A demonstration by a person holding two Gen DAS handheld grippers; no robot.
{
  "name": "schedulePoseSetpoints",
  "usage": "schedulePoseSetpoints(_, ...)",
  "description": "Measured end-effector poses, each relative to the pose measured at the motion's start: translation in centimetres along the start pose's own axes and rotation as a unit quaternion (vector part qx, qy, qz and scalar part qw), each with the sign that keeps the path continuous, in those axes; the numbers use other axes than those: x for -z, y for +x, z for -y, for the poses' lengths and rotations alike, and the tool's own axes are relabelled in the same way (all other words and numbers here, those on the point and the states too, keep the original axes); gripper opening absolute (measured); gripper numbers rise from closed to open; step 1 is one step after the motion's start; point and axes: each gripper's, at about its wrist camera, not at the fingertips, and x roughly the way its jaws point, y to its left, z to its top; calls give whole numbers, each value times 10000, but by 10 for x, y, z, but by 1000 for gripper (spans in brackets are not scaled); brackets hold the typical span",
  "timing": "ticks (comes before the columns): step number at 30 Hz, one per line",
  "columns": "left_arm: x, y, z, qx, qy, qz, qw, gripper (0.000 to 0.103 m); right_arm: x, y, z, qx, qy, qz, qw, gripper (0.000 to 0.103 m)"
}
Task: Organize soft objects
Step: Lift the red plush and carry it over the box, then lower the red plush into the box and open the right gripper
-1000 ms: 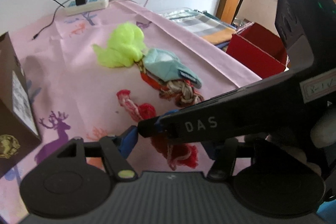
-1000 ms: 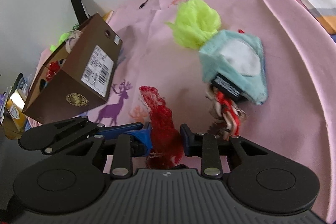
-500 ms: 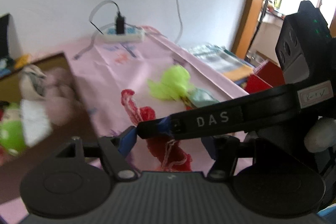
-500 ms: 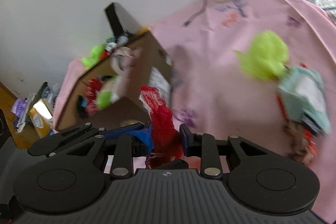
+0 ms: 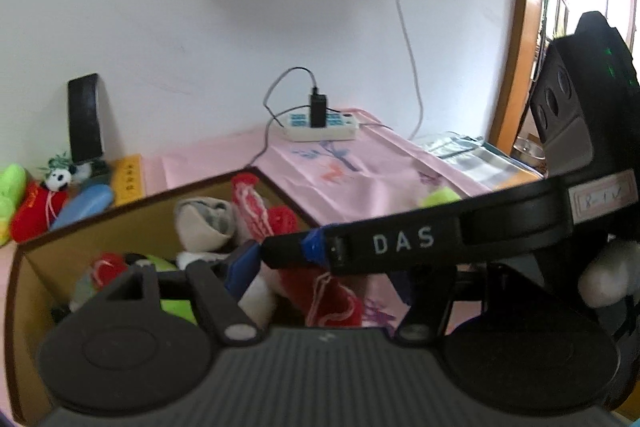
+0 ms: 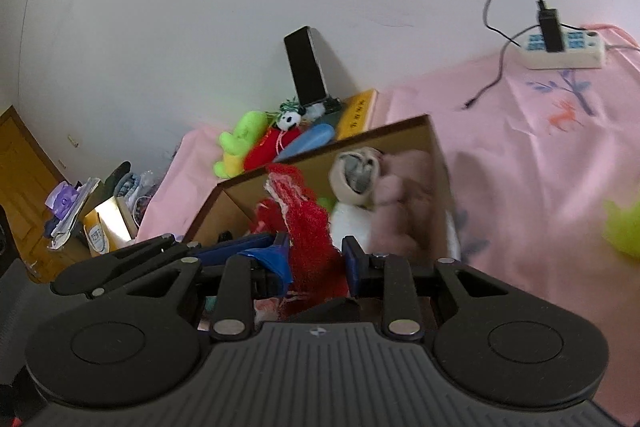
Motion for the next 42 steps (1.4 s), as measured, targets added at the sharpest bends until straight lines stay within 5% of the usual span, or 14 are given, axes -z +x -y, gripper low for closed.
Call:
schedulePoseSetpoints(13, 8, 47, -57, -18, -224, -491, 9985, 65, -2, 59, 3, 863, 89, 10, 9962, 13)
schedulePoseSetpoints(22, 16, 55, -61, 197, -231, -631, 9975, 65, -4, 56, -3, 959, 29, 173, 9952, 15)
schedulePoseSetpoints(30, 18, 64, -58, -17, -145, -829, 9965, 65, -8, 56, -5, 1207, -163, 136, 9925, 16)
schedulePoseSetpoints(42, 16, 60, -41, 90, -97, -807, 9966, 65, -2, 29, -1, 1005, 146, 323, 9943, 16)
